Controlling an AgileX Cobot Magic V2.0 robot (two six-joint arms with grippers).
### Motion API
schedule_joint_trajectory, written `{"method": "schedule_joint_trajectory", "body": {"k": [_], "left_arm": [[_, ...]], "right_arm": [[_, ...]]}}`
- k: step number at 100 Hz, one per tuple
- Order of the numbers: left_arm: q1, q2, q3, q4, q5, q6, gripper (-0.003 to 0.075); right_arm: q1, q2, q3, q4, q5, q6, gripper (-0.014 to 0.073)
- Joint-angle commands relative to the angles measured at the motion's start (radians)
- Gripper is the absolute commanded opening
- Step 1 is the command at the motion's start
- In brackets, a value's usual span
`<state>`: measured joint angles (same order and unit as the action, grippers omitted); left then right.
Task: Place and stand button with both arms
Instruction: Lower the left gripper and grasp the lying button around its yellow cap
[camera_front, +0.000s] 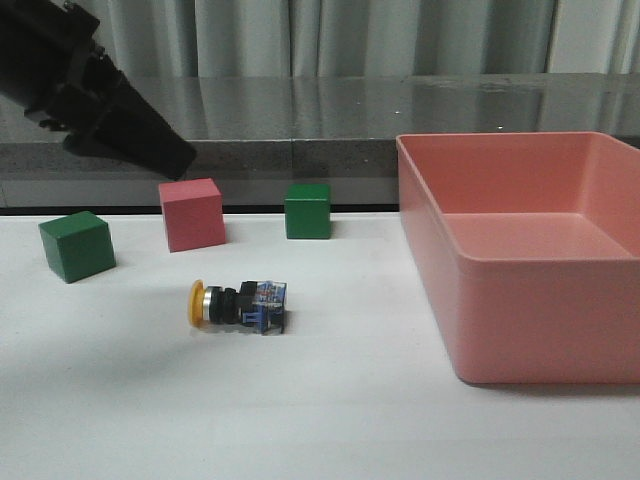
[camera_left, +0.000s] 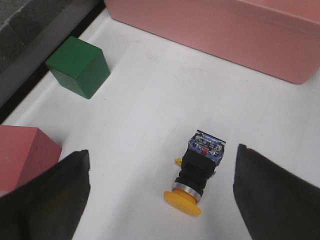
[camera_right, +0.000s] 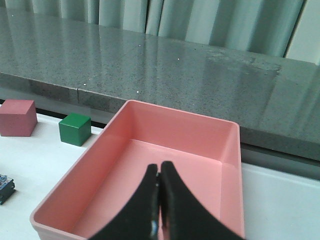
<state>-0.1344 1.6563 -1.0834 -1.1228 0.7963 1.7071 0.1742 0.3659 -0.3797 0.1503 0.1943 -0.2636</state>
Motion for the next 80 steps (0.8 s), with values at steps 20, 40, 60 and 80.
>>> {"method": "schedule_joint_trajectory", "body": {"k": [20, 40, 60, 80], "left_arm": [[0.035, 0.115, -0.030, -0.112, 0.118, 0.235, 0.0569], [0.035, 0.190, -0.030, -0.126, 0.110, 0.268, 0.0567], [0.035, 0.200, -0.030, -0.145, 0.134, 0.267, 0.0567], [0.035, 0.200, -0.028, -0.145, 0.188, 0.394, 0.0567]], "right_arm": [[-0.007, 0.004, -0.027, 0.001, -0.084, 0.003, -0.0059], [-0.007, 0.004, -0.027, 0.001, -0.084, 0.003, -0.0059], [-0.007, 0.004, -0.027, 0.001, -0.085, 0.003, -0.0059], [-0.007, 0.004, -0.027, 0.001, -0.085, 0.003, -0.0059]]}}
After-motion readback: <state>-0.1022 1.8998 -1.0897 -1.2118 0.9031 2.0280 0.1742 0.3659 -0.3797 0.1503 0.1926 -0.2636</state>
